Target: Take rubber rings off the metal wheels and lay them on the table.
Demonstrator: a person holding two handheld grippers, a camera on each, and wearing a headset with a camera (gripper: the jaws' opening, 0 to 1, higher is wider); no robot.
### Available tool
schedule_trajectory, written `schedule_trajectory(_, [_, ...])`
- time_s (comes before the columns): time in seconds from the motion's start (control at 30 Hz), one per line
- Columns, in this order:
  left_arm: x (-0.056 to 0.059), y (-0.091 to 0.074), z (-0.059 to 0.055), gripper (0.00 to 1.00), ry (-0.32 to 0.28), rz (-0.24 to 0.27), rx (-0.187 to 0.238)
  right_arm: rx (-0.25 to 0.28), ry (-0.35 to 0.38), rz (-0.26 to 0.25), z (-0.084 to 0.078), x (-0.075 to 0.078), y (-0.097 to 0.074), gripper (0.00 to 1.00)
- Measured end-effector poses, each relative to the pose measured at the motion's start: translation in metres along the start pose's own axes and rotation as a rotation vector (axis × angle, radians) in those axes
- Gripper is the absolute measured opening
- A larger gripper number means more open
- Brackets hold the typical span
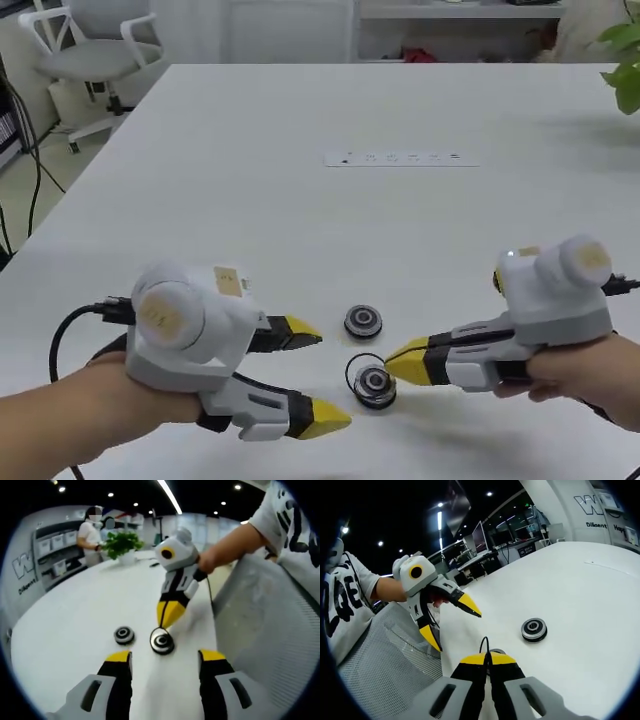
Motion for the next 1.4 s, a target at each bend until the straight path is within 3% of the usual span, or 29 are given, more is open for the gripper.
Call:
schedule_trajectory(0.43, [-0.007, -0.023, -0.009, 0.63, -0.035, 0.056, 0.025, 0.013, -0.015, 0.015, 0.013, 0.000, 0.007, 0.00])
schedule_trajectory(0.63, [-0.009, -0.033, -0.013, 0.66, -0.049, 0.080, 0.028, 0.011, -0.027, 0.031, 0.019, -0.001, 0.017, 0.00])
schedule_trajectory(0.77, [-0.009, -0.038, -0.013, 0.68, -0.054, 0.088, 0.053, 0.004, -0.034, 0.039, 0.022, -0.003, 0.026, 0.00])
schedule_trajectory(1.4, [-0.014, -0.049, -0.022, 0.71, -0.071, 0.131, 0.042, -0.038, -0.053, 0.067, 0.019, -0.004, 0.056, 0.00])
Point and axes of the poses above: the centre of the closed fingertips' face, and the gripper's own axes: y roughly forward along the fingers, x roughly to its right, z roughly out of its top, the point moved 9 cm from there along -y, roughly backward along the fingers, and after that the axes turned 7 degrees about -y, right-handed, at the moved point
